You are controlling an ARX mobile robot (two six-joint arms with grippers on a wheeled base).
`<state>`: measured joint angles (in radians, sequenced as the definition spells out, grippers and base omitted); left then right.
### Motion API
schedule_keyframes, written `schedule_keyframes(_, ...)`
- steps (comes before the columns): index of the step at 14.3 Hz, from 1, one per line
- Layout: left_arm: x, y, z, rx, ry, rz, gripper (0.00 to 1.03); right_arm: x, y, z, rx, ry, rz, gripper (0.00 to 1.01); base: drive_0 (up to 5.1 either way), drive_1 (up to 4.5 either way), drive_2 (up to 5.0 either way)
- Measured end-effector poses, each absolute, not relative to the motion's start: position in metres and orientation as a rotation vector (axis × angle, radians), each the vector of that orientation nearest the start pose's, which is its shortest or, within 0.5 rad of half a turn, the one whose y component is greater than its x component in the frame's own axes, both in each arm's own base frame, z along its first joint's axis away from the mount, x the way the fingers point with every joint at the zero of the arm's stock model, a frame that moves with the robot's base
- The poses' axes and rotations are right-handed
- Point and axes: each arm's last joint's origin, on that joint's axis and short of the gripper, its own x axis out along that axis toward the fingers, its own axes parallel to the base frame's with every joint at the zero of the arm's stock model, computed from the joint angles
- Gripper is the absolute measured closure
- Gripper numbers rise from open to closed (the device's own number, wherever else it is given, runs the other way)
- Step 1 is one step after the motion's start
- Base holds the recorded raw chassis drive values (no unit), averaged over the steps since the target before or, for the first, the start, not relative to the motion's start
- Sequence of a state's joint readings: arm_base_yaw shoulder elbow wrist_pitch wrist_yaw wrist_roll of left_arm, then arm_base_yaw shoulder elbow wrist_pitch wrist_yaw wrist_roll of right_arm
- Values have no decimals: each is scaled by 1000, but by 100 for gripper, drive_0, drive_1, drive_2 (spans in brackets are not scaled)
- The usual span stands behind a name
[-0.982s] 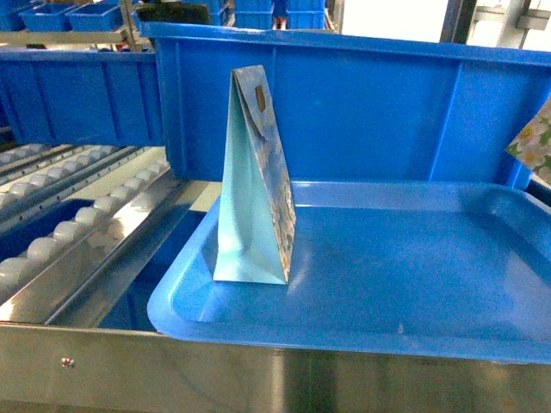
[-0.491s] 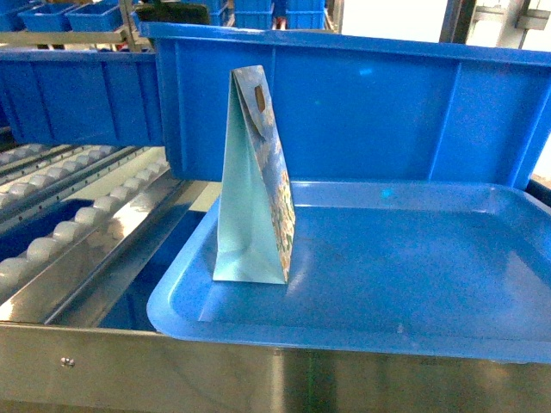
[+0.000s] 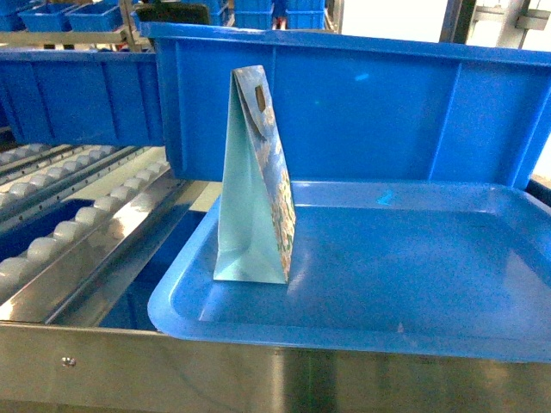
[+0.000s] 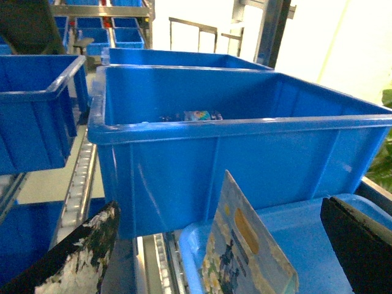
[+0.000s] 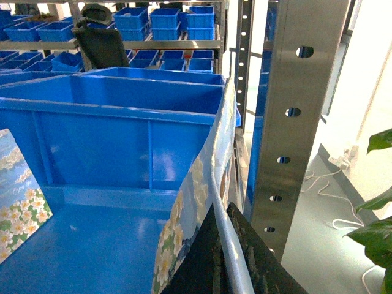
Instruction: Move flower gift bag to table near conveyor
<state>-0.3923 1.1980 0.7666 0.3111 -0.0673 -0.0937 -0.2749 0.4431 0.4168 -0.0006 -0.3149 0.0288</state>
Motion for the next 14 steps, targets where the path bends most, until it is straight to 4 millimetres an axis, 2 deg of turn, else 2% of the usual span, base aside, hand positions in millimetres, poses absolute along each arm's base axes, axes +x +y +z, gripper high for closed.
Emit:
schedule_keyframes(4, 259, -135, 267, -20, 246, -316, 5, 121, -25, 268, 37, 26, 40, 99, 0, 0, 0)
schedule_keyframes(7, 270, -166, 269, -27, 272, -335, 5, 121, -25, 268, 37, 26, 40, 99, 0, 0, 0)
schedule_keyframes(9, 275, -179, 255, -8, 324, -316, 5, 121, -25, 268, 37, 26, 40, 99, 0, 0, 0)
schedule_keyframes(11, 279, -180, 241, -2, 379, -253, 5, 121, -25, 268, 36, 26, 40, 99, 0, 0, 0)
schedule_keyframes(14, 281, -179, 234, -22, 409, -220, 5, 121, -25, 268, 37, 26, 40, 99, 0, 0, 0)
